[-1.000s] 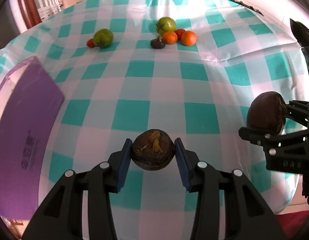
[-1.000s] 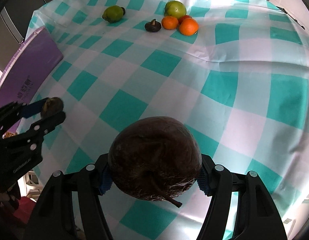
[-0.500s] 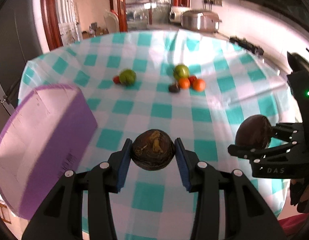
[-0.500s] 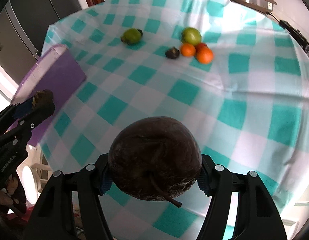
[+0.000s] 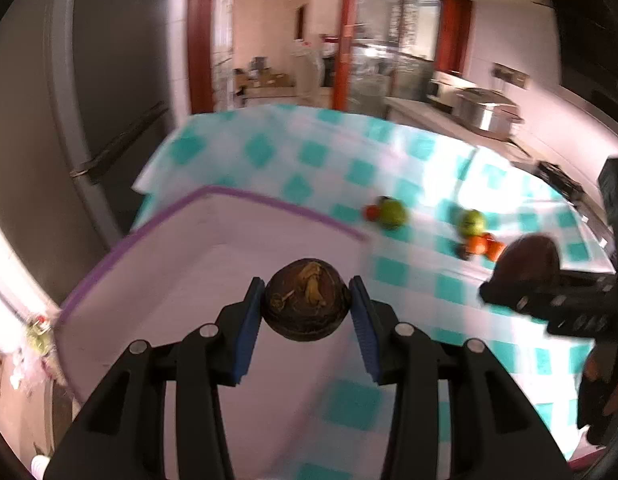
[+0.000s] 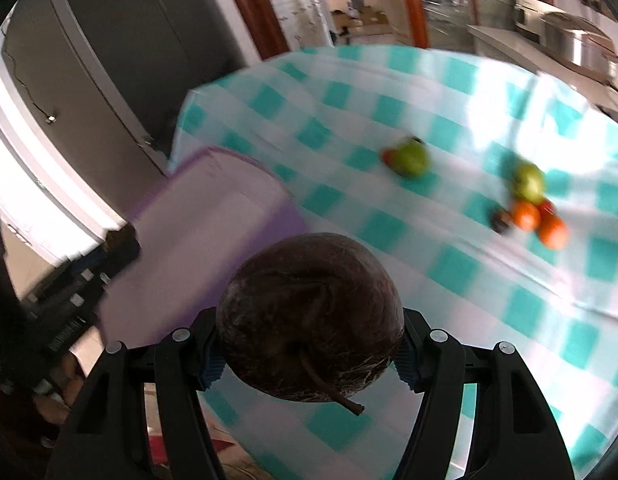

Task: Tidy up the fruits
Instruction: 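Carry the apple and mangosteen in both tools over the purple-rimmed white box, then open both tools to drop the apple and mangosteen into the box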

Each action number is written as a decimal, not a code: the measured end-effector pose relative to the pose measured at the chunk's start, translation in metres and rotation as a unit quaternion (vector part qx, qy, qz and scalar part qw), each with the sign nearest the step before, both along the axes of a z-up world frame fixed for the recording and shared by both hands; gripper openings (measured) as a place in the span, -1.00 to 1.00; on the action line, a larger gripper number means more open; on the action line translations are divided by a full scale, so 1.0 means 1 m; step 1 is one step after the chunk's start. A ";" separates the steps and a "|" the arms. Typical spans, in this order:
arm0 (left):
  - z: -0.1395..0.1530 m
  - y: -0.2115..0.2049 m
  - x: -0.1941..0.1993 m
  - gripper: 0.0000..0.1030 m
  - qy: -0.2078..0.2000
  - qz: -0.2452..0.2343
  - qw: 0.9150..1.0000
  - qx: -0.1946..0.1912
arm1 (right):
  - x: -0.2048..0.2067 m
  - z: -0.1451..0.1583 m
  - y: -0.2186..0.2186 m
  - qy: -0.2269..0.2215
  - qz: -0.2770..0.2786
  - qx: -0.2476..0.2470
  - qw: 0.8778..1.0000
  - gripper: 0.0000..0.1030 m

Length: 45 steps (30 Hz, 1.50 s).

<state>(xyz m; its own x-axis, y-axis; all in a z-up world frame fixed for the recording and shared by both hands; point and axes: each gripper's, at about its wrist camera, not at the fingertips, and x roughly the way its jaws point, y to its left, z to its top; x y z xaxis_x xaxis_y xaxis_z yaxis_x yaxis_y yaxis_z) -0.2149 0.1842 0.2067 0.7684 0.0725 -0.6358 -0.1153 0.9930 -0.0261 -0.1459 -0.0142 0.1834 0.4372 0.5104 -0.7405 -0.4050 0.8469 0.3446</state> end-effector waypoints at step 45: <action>-0.058 0.159 0.036 0.56 0.216 0.175 0.961 -0.006 | 0.079 -0.071 0.241 0.058 0.180 -0.256 0.948 0.52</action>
